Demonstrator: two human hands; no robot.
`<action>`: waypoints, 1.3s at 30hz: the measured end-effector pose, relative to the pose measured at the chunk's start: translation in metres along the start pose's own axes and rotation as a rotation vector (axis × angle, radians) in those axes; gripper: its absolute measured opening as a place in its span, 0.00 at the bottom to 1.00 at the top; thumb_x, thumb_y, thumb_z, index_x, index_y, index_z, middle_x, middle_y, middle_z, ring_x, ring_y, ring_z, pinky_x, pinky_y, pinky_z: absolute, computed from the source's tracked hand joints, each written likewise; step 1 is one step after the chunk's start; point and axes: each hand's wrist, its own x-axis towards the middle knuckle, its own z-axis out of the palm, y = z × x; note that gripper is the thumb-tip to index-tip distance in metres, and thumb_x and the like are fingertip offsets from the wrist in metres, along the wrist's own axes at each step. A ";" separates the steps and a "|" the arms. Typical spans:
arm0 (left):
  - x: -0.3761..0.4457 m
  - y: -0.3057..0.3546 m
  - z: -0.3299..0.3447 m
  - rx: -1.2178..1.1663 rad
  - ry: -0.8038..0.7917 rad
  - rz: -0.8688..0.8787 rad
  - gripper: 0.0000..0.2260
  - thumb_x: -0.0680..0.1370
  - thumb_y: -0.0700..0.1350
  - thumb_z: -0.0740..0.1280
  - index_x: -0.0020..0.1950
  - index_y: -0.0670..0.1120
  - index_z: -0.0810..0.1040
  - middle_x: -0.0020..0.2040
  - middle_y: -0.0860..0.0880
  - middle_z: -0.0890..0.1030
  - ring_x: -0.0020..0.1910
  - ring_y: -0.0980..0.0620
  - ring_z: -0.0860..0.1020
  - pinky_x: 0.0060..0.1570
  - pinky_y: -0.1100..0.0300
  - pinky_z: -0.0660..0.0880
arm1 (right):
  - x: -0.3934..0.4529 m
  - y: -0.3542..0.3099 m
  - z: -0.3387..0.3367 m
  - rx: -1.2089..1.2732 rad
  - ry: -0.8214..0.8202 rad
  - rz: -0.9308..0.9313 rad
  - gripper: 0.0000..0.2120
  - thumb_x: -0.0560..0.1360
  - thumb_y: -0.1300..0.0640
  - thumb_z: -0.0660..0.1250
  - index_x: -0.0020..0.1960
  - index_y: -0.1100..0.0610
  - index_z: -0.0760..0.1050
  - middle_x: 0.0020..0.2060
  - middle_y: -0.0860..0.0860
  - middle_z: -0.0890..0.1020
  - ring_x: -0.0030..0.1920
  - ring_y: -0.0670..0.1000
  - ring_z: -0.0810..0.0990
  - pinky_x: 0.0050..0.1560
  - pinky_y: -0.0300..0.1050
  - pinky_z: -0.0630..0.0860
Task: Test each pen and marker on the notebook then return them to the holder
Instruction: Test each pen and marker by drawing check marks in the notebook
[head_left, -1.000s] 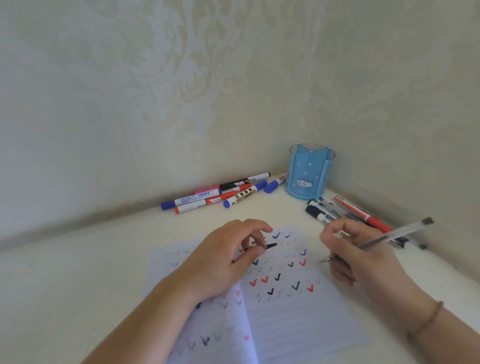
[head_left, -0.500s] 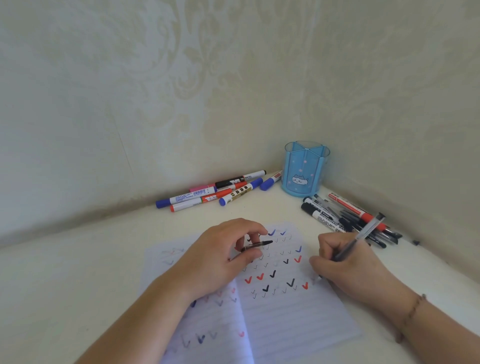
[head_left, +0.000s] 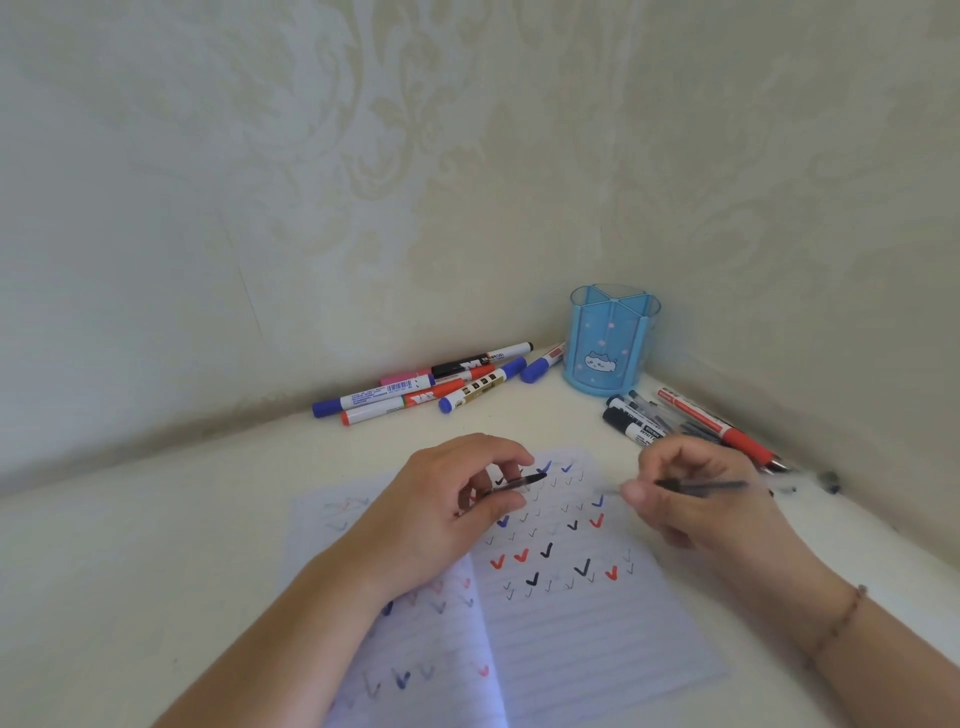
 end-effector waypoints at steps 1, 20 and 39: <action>0.000 0.000 0.000 -0.008 0.004 -0.002 0.13 0.76 0.47 0.72 0.57 0.61 0.76 0.49 0.61 0.80 0.44 0.56 0.79 0.45 0.70 0.73 | -0.001 -0.003 0.001 0.047 -0.052 0.003 0.19 0.57 0.43 0.81 0.37 0.55 0.81 0.28 0.55 0.80 0.25 0.51 0.70 0.24 0.37 0.59; 0.002 0.008 0.003 -0.039 0.074 0.152 0.05 0.75 0.45 0.72 0.50 0.47 0.82 0.42 0.59 0.80 0.40 0.58 0.78 0.43 0.70 0.72 | -0.004 -0.004 0.014 0.170 -0.115 -0.021 0.09 0.63 0.60 0.79 0.35 0.56 0.79 0.35 0.67 0.83 0.19 0.54 0.72 0.22 0.31 0.66; 0.002 0.012 0.008 -0.093 0.068 0.143 0.06 0.75 0.46 0.71 0.51 0.48 0.85 0.42 0.57 0.83 0.40 0.59 0.79 0.41 0.71 0.73 | -0.004 0.002 0.022 0.127 -0.079 -0.074 0.07 0.61 0.59 0.79 0.37 0.59 0.83 0.35 0.62 0.85 0.21 0.53 0.72 0.23 0.35 0.70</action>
